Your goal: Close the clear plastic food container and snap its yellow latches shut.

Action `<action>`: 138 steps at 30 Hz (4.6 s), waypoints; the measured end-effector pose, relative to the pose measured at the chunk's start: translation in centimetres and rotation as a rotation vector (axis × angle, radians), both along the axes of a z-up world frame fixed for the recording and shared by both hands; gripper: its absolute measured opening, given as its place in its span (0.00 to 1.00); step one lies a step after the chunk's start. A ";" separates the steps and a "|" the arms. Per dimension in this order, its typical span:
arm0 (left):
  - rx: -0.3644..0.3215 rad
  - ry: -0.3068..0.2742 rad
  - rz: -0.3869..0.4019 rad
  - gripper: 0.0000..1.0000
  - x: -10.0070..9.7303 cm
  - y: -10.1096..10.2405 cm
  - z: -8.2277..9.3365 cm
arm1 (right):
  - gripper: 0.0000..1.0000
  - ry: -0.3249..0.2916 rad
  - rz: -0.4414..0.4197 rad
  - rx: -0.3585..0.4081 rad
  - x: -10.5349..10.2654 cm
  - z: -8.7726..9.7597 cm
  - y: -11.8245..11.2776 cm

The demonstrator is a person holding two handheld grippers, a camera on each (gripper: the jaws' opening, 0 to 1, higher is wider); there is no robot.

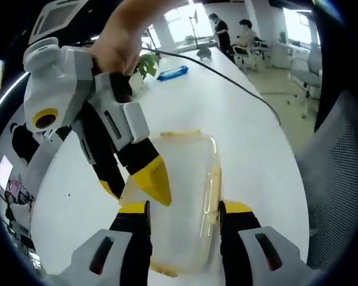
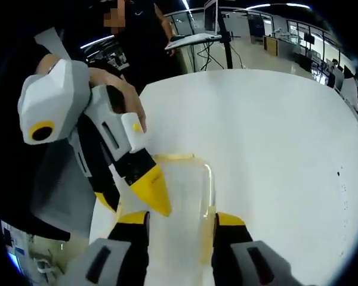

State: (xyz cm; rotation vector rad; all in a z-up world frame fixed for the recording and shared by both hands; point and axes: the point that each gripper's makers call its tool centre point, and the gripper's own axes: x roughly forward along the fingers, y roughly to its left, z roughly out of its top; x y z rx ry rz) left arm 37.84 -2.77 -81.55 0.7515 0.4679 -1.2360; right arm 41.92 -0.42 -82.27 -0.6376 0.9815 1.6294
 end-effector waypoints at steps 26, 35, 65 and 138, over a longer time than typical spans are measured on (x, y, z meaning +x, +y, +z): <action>-0.049 0.037 0.015 0.42 -0.5 0.0 0.3 | 0.41 -0.002 0.021 0.000 -0.2 0.2 0.5; -0.132 0.120 0.043 0.50 -0.2 0.4 3.0 | 0.47 -0.062 -0.006 0.043 0.4 2.5 1.8; 0.014 0.213 0.070 0.52 3.6 5.0 2.2 | 0.48 -0.215 -0.119 0.038 -1.4 3.9 0.3; -0.537 0.321 1.016 0.67 6.9 10.4 2.7 | 0.62 -0.259 -1.379 0.340 1.3 3.7 -6.7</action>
